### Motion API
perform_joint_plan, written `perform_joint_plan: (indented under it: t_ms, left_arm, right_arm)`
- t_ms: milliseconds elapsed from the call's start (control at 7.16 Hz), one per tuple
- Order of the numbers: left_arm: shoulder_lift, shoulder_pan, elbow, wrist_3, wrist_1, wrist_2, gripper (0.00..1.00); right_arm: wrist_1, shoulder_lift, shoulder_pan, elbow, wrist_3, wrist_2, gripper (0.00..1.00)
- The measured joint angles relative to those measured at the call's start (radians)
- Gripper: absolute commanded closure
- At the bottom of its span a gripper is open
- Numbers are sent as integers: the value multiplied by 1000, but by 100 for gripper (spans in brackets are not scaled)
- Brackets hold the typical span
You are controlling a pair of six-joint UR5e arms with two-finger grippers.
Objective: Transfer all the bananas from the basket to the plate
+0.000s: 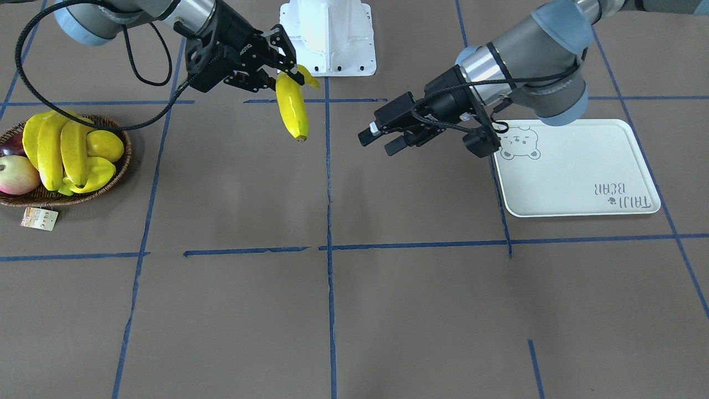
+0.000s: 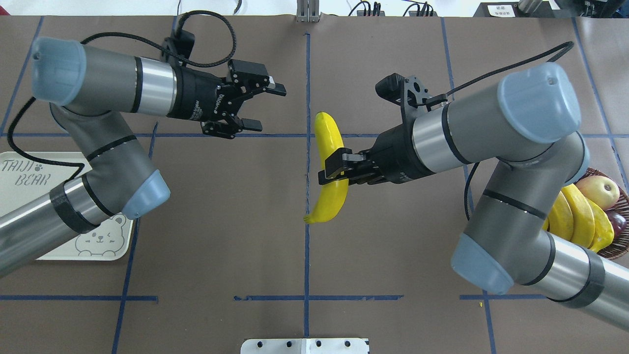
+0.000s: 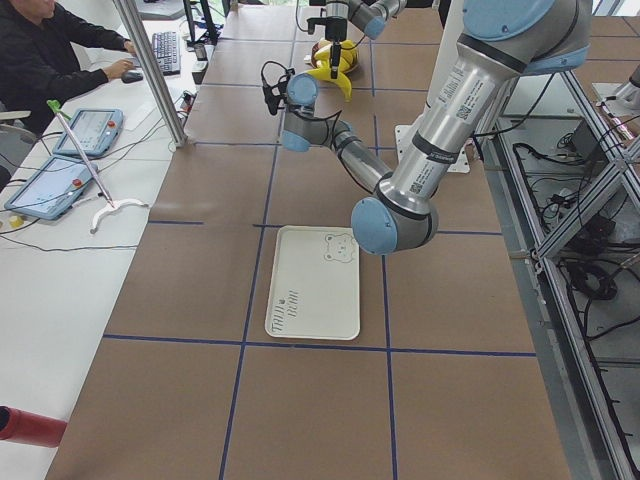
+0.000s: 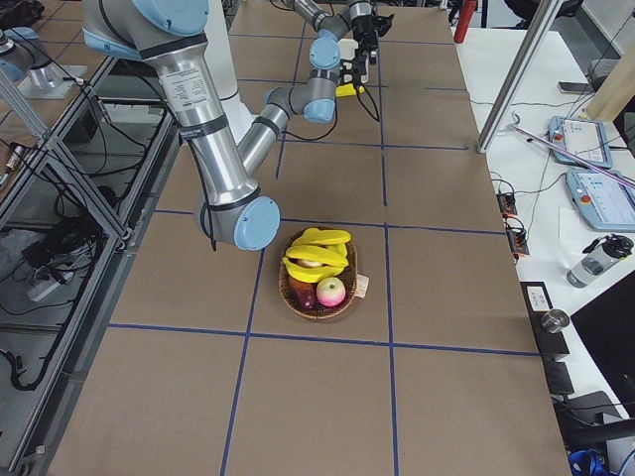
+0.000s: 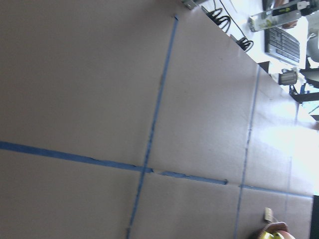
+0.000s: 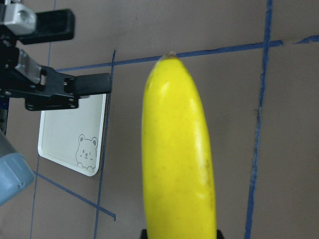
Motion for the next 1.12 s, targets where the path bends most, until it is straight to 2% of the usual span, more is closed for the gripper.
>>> perform_joint_plan:
  t_ms: [280, 559, 699, 978, 1118]
  left_arm:
    - [-16, 71, -28, -31, -4, 44, 1]
    - [-18, 110, -46, -34, -4, 54, 8]
    - [-18, 119, -48, -34, -4, 55, 20]
    - [-17, 130, -48, -31, -3, 55, 95]
    - [-14, 132, -48, -27, -3, 55, 100]
  right_arm:
    - [-3, 21, -54, -1, 3, -69, 99]
    - [-2, 24, -63, -1, 8, -85, 99]
    - [-1, 25, -63, -2, 10, -86, 99]
    - [-1, 27, -63, -5, 12, -88, 98]
    - [-1, 28, -62, -6, 13, -88, 65]
